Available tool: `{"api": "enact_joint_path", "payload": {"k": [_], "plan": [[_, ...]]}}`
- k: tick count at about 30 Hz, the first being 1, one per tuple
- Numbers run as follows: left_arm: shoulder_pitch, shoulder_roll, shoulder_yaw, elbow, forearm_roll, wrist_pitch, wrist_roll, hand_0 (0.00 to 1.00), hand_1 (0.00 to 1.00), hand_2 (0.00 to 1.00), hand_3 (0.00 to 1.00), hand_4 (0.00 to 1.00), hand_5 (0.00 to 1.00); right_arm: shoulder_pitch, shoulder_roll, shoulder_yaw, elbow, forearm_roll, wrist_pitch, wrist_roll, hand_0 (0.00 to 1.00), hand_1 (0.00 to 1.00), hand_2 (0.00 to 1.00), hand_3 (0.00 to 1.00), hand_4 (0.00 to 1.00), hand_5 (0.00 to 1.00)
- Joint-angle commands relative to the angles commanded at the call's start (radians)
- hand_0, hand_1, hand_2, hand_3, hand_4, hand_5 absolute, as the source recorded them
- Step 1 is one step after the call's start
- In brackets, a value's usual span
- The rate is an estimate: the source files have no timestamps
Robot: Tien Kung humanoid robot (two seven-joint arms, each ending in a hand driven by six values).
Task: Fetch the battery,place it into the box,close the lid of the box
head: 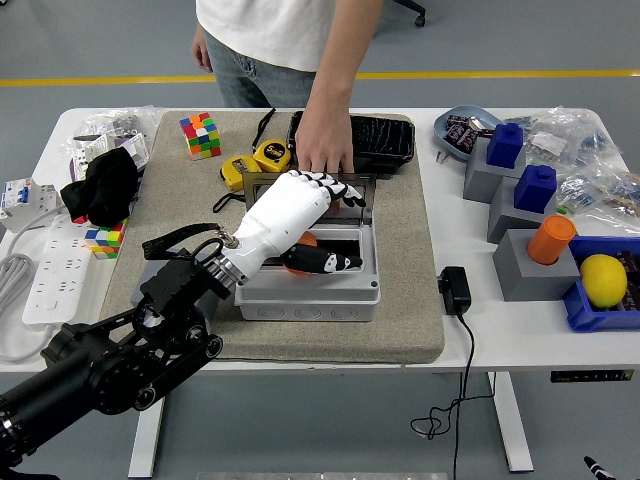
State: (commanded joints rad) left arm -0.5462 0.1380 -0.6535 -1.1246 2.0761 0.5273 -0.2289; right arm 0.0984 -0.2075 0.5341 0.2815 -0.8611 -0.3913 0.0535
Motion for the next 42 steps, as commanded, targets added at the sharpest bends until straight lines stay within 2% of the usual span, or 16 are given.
{"api": "enact_joint_path", "payload": {"k": [1, 6, 7, 12, 13, 18, 19, 23, 30, 31, 36, 37, 42], "plan": [[0.003, 0.007, 0.003, -0.025, 0.007, -0.023, 0.011, 0.569, 0.627, 0.596, 0.642, 0.998, 0.481, -0.001, 0.0, 0.0, -0.001, 0.004, 0.0, 0.0, 0.809, 0.801, 0.77, 0.773, 0.998, 0.998], [0.021, 0.041, 0.019, -0.151, -0.005, -0.138, 0.06, 0.569, 0.627, 0.596, 0.642, 0.998, 0.481, -0.002, 0.001, 0.003, -0.002, 0.008, 0.001, 0.0, 0.809, 0.801, 0.77, 0.773, 0.998, 0.998], [0.031, 0.052, 0.02, -0.187, -0.032, -0.172, 0.076, 0.686, 0.653, 0.644, 0.68, 0.998, 0.623, -0.002, 0.002, 0.006, -0.001, 0.006, 0.002, 0.0, 0.809, 0.8, 0.77, 0.773, 0.998, 0.998], [0.06, 0.087, -0.001, -0.341, -0.15, -0.341, 0.146, 0.686, 0.653, 0.644, 0.68, 0.998, 0.623, -0.003, 0.003, 0.007, -0.002, 0.007, 0.001, 0.0, 0.809, 0.8, 0.77, 0.773, 0.998, 0.998], [0.064, 0.091, -0.008, -0.368, -0.175, -0.373, 0.161, 0.747, 0.679, 0.654, 0.67, 0.998, 0.757, -0.004, 0.003, 0.007, -0.003, 0.008, 0.0, 0.0, 0.808, 0.799, 0.769, 0.772, 0.998, 0.998], [0.097, 0.091, -0.094, -0.493, -0.322, -0.57, 0.261, 0.747, 0.679, 0.654, 0.67, 0.998, 0.757, -0.005, 0.003, 0.008, -0.003, 0.01, 0.0, 0.0, 0.808, 0.799, 0.769, 0.772, 0.998, 0.998], [0.104, 0.089, -0.117, -0.51, -0.357, -0.609, 0.281, 0.742, 0.686, 0.665, 0.669, 0.998, 0.81, -0.005, 0.003, 0.009, -0.003, 0.009, 0.0, 0.0, 0.808, 0.799, 0.769, 0.772, 0.998, 0.998], [0.129, 0.079, -0.207, -0.554, -0.51, -0.729, 0.324, 0.742, 0.686, 0.665, 0.669, 0.998, 0.81, -0.007, 0.005, 0.009, -0.003, 0.009, 0.0, 0.0, 0.808, 0.799, 0.769, 0.772, 0.998, 0.998], [0.148, 0.067, -0.345, -0.564, -0.794, -0.746, 0.3, 0.732, 0.693, 0.671, 0.67, 0.998, 0.821, -0.012, 0.005, 0.008, -0.003, 0.009, 0.0, -0.002, 0.808, 0.799, 0.768, 0.772, 0.998, 0.998], [0.15, 0.067, -0.358, -0.562, -0.838, -0.749, 0.299, 0.732, 0.72, 0.683, 0.685, 0.998, 0.819, -0.012, 0.005, 0.009, -0.003, 0.009, 0.0, -0.002, 0.808, 0.798, 0.768, 0.772, 0.998, 0.998], [0.163, 0.058, -0.421, -0.544, -1.047, -0.77, 0.289, 0.732, 0.72, 0.683, 0.685, 0.998, 0.819, -0.01, 0.006, 0.015, -0.002, 0.006, 0.0, -0.003, 0.808, 0.798, 0.768, 0.772, 0.998, 0.998], [0.165, 0.056, -0.432, -0.54, -1.075, -0.772, 0.287, 0.752, 0.786, 0.75, 0.708, 0.998, 0.821, -0.01, 0.006, 0.016, -0.002, 0.007, 0.0, -0.003, 0.808, 0.799, 0.768, 0.772, 0.998, 0.998], [0.174, 0.044, -0.496, -0.507, -1.23, -0.769, 0.269, 0.752, 0.786, 0.75, 0.708, 0.998, 0.821, -0.013, 0.007, 0.02, -0.004, 0.011, 0.001, -0.005, 0.808, 0.799, 0.768, 0.772, 0.998, 0.998]]}}
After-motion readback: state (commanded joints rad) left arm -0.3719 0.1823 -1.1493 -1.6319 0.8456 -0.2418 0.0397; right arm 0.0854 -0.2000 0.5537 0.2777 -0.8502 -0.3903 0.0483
